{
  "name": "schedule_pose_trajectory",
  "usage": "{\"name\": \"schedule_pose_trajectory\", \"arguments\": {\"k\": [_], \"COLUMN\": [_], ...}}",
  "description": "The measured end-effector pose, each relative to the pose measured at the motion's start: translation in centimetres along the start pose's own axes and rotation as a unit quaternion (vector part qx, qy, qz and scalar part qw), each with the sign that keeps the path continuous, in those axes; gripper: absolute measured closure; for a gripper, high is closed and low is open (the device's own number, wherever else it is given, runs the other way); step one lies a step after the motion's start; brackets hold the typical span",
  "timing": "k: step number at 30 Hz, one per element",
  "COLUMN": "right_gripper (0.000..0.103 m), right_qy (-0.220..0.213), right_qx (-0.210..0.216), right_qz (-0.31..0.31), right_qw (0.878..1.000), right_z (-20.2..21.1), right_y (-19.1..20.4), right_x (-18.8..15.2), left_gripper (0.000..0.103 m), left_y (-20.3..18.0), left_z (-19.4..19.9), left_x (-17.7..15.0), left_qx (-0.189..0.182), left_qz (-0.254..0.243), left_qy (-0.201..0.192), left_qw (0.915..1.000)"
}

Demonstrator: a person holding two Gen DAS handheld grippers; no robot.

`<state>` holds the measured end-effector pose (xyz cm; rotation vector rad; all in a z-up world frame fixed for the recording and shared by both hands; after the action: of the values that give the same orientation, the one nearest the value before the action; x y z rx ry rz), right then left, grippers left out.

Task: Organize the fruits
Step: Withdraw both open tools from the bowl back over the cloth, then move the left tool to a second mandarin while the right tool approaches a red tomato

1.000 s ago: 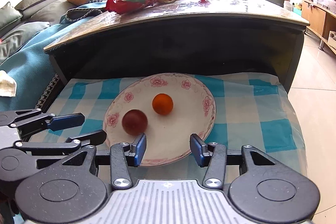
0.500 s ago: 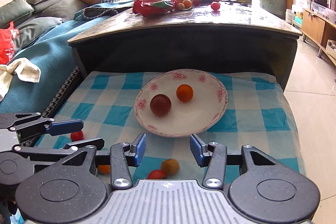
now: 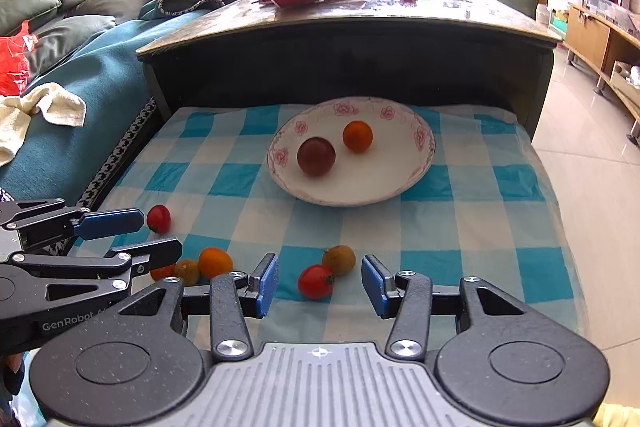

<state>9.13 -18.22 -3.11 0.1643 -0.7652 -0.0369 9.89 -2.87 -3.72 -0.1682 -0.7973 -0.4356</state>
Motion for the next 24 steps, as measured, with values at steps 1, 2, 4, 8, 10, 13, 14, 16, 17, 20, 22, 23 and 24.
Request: {"name": "schedule_pose_trajectory", "arguments": {"k": [1, 2, 4, 8, 10, 13, 14, 16, 17, 20, 22, 23, 24], "right_gripper": [0.061, 0.061, 0.061, 0.061, 0.061, 0.061, 0.061, 0.061, 0.061, 0.061, 0.061, 0.061, 0.061], "right_qy": [0.004, 0.010, 0.021, 0.037, 0.043, 0.049, 0.051, 0.054, 0.054, 0.057, 0.060, 0.061, 0.061], "right_qx": [-0.001, -0.002, 0.001, 0.002, 0.004, 0.006, 0.007, 0.009, 0.011, 0.013, 0.016, 0.019, 0.022], "right_qz": [0.002, 0.003, 0.002, 0.003, 0.002, 0.006, 0.007, 0.007, 0.007, 0.015, 0.017, 0.016, 0.015], "right_qw": [1.000, 1.000, 1.000, 0.999, 0.999, 0.999, 0.999, 0.998, 0.998, 0.998, 0.998, 0.998, 0.998], "right_z": [-0.1, -0.2, -0.5, -1.3, -1.7, -2.3, -2.4, -2.6, -2.7, -3.1, -3.3, -3.4, -3.5], "right_y": [0.1, 0.2, 0.3, 0.3, 0.3, 0.5, 0.5, 0.5, 0.4, 0.3, 0.2, 0.1, 0.0], "right_x": [-0.3, -0.7, -1.3, -2.2, -2.4, -2.6, -2.7, -2.7, -2.8, -2.9, -3.0, -3.1, -3.1], "left_gripper": [0.051, 0.051, 0.051, 0.051, 0.051, 0.051, 0.051, 0.051, 0.051, 0.051, 0.051, 0.051, 0.051], "left_y": [0.2, 0.5, 1.0, 2.2, 2.5, 2.6, 2.6, 2.6, 2.7, 2.6, 2.5, 2.4, 2.4], "left_z": [0.0, -0.1, -0.3, -0.9, -1.5, -2.5, -2.8, -3.5, -3.8, -4.4, -4.7, -4.8, -5.0], "left_x": [-0.6, -1.2, -2.3, -3.5, -3.6, -3.4, -3.3, -3.3, -3.4, -3.7, -3.8, -3.8, -3.7], "left_qx": [-0.002, -0.002, 0.004, 0.011, 0.014, 0.020, 0.024, 0.027, 0.028, 0.028, 0.030, 0.031, 0.031], "left_qz": [0.004, 0.005, 0.003, 0.018, 0.021, 0.004, -0.005, -0.021, -0.026, -0.040, -0.049, -0.051, -0.053], "left_qy": [0.005, 0.011, 0.020, 0.028, 0.031, 0.030, 0.028, 0.029, 0.031, 0.038, 0.040, 0.040, 0.039], "left_qw": [1.0000, 0.9999, 0.9998, 0.9994, 0.9992, 0.9994, 0.9993, 0.9990, 0.9988, 0.9981, 0.9976, 0.9974, 0.9974]}}
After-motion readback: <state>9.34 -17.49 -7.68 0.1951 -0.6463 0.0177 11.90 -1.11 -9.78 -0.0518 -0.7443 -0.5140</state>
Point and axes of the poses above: each gripper's, at about its wrist camera, not at the fingertips, and z roughly against the way its jaws point, y to its left, x to its top, the point moved 7 cm from there along -z, roughly the way its jaws point, and after that the axes turned 2 degrees about -z, right-handed, at the moved point
